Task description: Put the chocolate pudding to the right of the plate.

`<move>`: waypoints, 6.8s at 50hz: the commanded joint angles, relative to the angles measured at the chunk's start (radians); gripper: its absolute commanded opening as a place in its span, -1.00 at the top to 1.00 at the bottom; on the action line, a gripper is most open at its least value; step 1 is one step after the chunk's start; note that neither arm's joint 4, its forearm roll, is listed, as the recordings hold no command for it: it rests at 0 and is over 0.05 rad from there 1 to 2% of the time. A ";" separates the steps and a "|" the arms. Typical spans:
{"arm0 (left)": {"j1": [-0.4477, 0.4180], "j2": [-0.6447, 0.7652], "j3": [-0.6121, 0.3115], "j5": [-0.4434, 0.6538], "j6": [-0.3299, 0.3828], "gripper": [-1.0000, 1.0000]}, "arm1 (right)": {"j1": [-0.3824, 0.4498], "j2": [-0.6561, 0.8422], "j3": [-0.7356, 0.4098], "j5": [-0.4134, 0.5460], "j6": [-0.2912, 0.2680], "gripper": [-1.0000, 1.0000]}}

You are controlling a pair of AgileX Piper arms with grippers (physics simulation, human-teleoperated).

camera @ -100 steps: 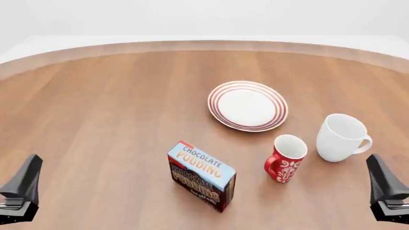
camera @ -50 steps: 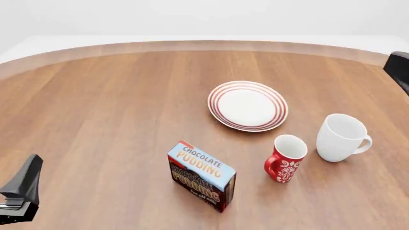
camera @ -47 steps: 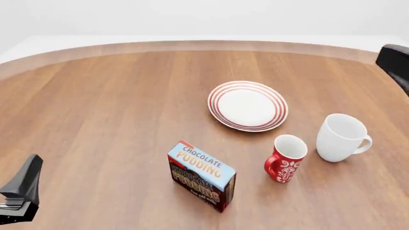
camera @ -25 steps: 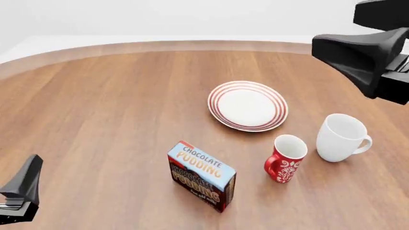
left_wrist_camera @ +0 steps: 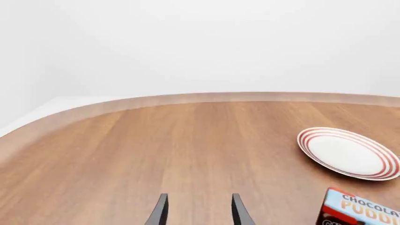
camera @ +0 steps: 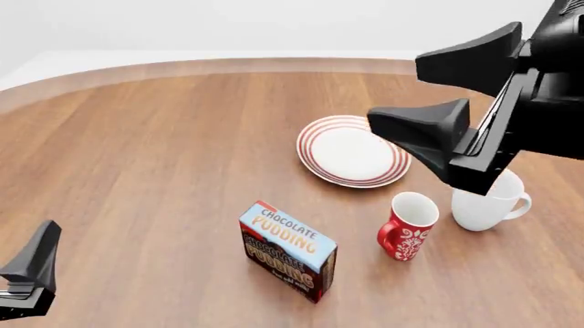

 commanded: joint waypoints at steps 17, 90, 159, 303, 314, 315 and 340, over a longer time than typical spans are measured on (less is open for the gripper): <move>0.000 0.000 0.000 0.000 0.000 -1.00 | 0.113 0.131 0.140 -0.184 0.097 -1.00; 0.000 0.000 0.000 0.000 0.000 -1.00 | 0.066 0.207 0.268 -0.319 0.112 -1.00; 0.000 0.000 0.000 0.000 0.000 -1.00 | 0.089 0.469 0.245 -0.464 0.116 -1.00; 0.000 0.000 0.000 0.000 0.000 -1.00 | 0.054 0.675 0.376 -0.689 0.128 1.00; 0.000 0.000 0.000 0.000 0.000 -1.00 | 0.063 0.612 0.347 -0.648 0.106 1.00; 0.000 0.000 0.000 0.000 0.000 -1.00 | 0.059 0.597 0.344 -0.643 0.098 1.00; 0.000 0.000 0.000 0.000 0.000 -1.00 | -0.080 0.542 -0.229 -0.346 -0.036 1.00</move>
